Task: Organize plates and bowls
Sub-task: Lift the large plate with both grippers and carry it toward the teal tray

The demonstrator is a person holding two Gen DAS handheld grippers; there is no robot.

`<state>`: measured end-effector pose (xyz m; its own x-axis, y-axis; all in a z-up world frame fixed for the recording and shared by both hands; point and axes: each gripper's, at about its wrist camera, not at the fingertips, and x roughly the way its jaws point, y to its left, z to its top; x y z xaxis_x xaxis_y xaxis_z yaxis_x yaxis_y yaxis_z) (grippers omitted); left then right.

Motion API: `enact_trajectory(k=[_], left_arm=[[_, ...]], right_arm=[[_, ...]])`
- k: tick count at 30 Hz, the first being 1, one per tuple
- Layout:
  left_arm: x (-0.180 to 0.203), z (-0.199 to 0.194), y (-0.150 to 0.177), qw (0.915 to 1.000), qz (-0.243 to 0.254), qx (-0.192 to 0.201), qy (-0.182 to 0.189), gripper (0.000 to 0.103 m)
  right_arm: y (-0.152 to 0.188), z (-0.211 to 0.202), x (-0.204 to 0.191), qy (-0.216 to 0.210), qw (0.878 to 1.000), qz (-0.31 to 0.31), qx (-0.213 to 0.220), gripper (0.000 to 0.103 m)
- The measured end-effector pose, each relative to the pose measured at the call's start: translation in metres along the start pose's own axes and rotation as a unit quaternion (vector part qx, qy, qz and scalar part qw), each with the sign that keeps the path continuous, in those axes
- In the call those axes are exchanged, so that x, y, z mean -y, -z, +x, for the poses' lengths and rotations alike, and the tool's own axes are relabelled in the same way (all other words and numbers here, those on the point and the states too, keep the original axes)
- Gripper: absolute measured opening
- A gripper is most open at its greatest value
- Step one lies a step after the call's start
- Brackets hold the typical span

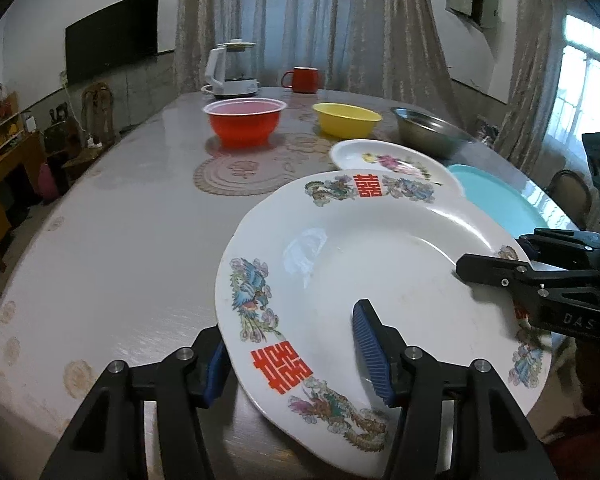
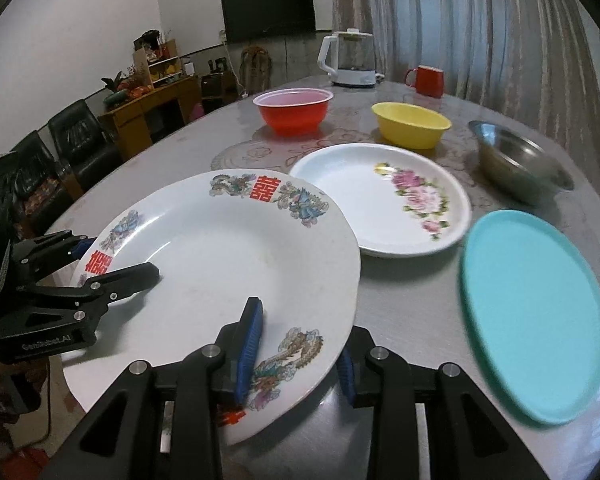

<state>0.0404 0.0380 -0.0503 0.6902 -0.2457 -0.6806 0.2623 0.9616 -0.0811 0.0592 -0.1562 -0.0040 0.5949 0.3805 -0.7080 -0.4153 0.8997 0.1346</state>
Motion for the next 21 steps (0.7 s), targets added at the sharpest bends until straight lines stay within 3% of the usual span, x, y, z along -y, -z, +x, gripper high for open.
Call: enact_trajectory(k=[21], left_arm=[[0.089,-0.008,-0.036,0.9955,0.048,0.024,0.078,0.057]], right_arm=[[0.032,-0.073,0.069,0.03,0.996,0.077,0.033,0.033]])
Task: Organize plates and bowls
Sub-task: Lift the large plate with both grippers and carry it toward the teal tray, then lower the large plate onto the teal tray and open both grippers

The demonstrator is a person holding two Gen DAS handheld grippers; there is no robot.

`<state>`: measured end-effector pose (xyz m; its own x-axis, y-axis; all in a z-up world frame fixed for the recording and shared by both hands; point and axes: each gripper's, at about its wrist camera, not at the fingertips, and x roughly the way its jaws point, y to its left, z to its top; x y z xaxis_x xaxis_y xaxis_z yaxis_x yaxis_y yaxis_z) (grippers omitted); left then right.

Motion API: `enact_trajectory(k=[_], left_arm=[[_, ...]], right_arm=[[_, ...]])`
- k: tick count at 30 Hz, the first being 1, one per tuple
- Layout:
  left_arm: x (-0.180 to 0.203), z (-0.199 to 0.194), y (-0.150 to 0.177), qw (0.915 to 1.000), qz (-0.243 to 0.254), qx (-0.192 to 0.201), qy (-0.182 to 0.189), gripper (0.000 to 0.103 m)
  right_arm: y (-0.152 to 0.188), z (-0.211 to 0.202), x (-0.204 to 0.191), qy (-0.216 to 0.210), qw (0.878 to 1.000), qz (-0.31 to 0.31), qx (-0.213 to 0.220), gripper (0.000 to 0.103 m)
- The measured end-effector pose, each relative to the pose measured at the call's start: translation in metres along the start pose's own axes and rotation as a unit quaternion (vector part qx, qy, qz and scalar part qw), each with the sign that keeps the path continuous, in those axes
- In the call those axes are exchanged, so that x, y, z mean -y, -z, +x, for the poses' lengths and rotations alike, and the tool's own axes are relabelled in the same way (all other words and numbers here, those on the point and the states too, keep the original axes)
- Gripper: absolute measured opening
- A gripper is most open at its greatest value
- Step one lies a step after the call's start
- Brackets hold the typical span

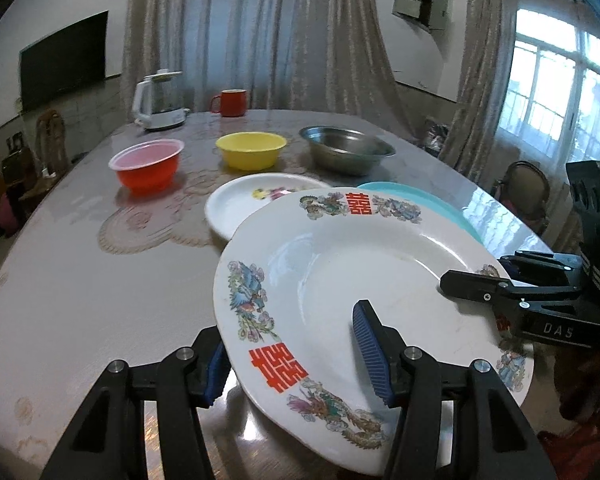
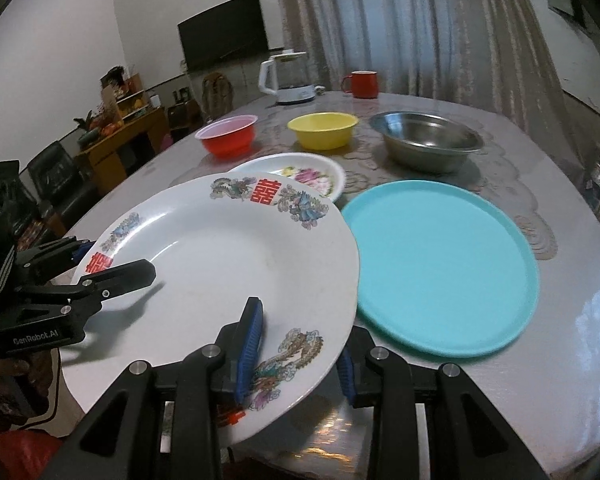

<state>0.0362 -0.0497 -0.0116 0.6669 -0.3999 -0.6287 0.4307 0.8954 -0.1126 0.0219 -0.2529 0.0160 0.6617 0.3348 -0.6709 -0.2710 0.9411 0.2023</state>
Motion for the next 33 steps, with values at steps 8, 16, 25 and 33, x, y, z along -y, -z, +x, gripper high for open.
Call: enact_trajectory(k=[8,16,25,33], left_arm=[[0.03,0.022,-0.032,0.999,0.03,0.012,0.031,0.057],[0.064,0.065,-0.056,0.9969,0.054,-0.004,0.057,0.057],[0.081,0.11,-0.069,0.9963,0.054,-0.029,0.06,0.057],[0.078,0.129,-0.075,0.9962,0.05,-0.043,0.057,0.057]], right_arm=[[-0.004,-0.016,0.042,0.026,0.999,0.04,0.022,0.033],[-0.005,-0.025,0.083,0.074,0.995,0.065,0.035,0.033],[-0.01,-0.01,0.122,0.106,0.988,0.105,0.047,0.033],[-0.012,0.005,0.132,0.101,0.986,0.124,0.041,0.033]])
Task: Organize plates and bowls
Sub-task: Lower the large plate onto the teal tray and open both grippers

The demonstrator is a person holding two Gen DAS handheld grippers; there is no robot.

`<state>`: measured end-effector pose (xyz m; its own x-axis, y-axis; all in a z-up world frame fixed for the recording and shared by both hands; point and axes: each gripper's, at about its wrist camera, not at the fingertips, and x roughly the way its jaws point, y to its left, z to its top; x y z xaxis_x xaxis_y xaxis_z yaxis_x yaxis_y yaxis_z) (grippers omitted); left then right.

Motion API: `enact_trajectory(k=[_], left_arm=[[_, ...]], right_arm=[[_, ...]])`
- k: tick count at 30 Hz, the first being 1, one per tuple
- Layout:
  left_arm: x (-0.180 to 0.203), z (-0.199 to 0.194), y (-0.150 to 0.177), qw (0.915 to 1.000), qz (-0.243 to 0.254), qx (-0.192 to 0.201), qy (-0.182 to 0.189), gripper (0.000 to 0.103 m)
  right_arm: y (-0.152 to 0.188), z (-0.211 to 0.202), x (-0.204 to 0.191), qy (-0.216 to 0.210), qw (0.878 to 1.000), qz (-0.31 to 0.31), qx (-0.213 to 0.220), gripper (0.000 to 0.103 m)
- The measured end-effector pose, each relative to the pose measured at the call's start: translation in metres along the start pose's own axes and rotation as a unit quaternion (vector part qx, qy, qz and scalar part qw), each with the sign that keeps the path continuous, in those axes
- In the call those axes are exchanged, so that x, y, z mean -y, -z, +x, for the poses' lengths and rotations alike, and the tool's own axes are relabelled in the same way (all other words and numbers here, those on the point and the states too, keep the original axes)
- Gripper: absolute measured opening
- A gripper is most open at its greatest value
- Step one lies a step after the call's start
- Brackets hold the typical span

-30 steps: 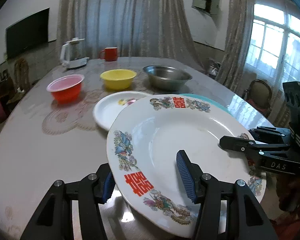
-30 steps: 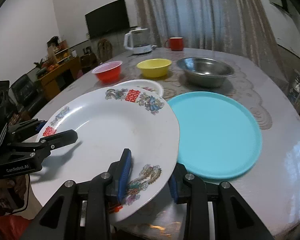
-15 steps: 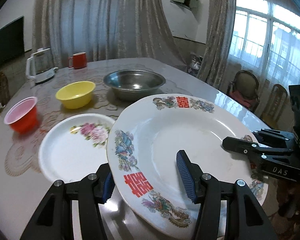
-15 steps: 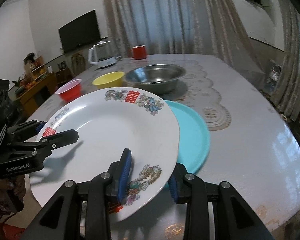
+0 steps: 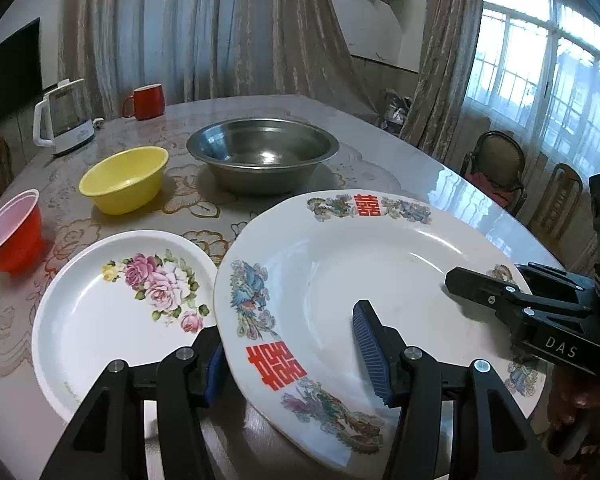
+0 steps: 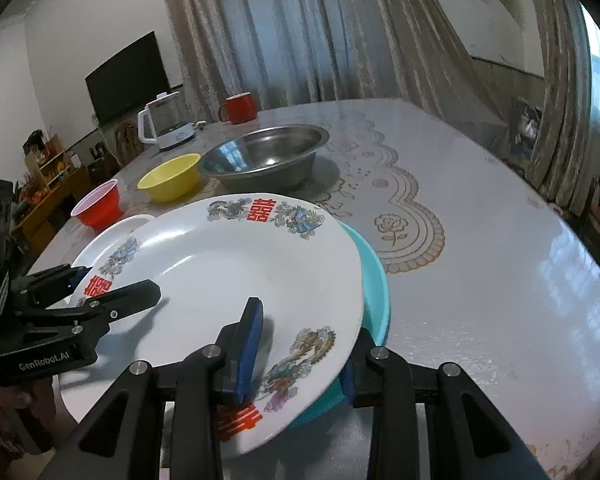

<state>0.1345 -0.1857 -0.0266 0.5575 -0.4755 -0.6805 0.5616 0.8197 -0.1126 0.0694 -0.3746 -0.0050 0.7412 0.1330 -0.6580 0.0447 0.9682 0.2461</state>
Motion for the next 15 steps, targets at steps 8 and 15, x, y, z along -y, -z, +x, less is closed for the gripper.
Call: enact_trajectory(k=[8,15], left_arm=[[0.006,0.017,-0.005,0.9999,0.003,-0.013,0.003,0.057],[0.01,0.027,-0.006,0.9995,0.005,-0.032,-0.004,0.057]], right_arm=[[0.001,0.014,0.01,0.026,0.999,0.019,-0.01,0.033],[0.001,0.019,0.015,0.041,0.999,0.023,-0.013,0.033]])
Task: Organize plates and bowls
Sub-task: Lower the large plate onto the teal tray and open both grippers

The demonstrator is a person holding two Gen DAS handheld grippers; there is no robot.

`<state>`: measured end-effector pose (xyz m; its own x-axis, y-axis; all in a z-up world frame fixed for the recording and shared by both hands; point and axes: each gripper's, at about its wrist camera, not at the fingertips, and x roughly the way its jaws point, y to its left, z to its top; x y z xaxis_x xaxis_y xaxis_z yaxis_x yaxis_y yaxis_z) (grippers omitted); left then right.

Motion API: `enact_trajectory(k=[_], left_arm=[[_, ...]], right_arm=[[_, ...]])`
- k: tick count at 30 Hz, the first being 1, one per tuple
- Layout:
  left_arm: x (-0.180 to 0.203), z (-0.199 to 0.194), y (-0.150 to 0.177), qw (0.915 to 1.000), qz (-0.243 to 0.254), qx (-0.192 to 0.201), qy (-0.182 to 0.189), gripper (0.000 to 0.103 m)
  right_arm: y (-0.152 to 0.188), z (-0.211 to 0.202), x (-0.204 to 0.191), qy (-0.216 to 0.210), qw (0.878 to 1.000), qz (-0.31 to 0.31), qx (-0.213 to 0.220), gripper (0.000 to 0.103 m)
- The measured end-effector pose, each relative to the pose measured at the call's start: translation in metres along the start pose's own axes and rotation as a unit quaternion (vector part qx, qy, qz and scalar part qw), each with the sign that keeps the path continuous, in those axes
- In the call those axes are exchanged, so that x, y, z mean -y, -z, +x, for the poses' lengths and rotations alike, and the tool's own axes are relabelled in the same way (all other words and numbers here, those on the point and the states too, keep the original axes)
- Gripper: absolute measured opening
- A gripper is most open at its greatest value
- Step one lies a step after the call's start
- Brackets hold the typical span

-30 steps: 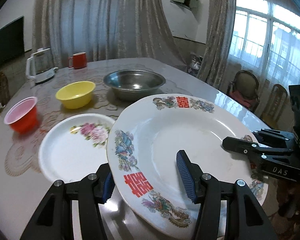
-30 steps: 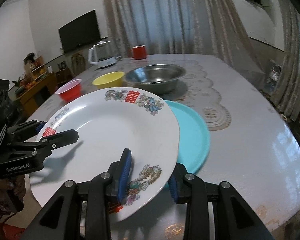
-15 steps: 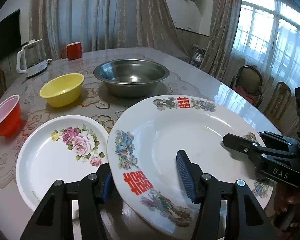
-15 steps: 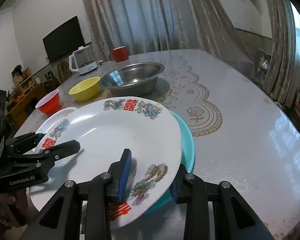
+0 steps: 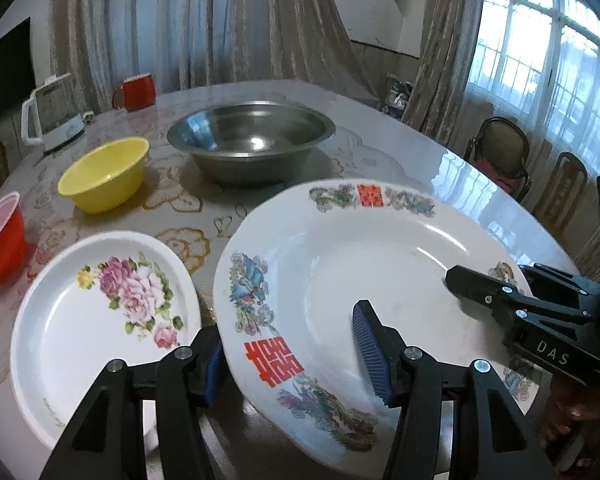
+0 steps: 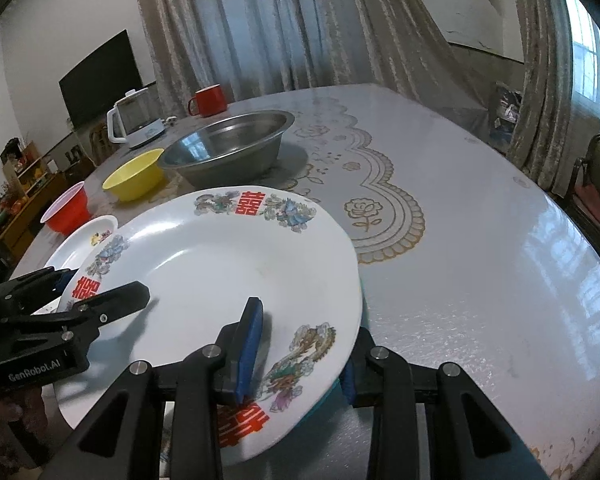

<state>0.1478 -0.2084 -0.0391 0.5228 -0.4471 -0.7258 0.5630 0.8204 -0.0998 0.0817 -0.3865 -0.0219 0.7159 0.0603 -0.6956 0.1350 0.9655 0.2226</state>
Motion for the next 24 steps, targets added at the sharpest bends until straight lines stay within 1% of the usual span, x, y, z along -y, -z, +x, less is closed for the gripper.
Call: enact_trajectory(k=[1,3,12,21,24], left_arm=[[-0.001,0.002,0.0,1.0,-0.004,-0.006,0.002,0.057],[0.0,0.001,0.001,1.0,-0.002,-0.006,-0.002,0.057],[0.0,-0.005,0.006,0.9999,-0.009,-0.001,0.006,0.059],[0.003,-0.015,0.013,1.0,-0.002,0.007,0.005,0.058],[0.006,-0.017,0.016,1.0,0.005,0.008,0.0,0.056]], right_arm=[[0.0,0.0,0.0,0.001,1.0,0.0,0.0,0.033],[0.0,0.001,0.0,0.002,1.0,-0.001,0.002,0.033],[0.001,0.002,-0.001,0.007,1.0,0.003,0.002,0.035],[0.001,0.001,-0.002,0.013,1.0,0.005,0.002,0.035],[0.001,-0.001,-0.003,0.015,1.0,0.006,0.0,0.035]])
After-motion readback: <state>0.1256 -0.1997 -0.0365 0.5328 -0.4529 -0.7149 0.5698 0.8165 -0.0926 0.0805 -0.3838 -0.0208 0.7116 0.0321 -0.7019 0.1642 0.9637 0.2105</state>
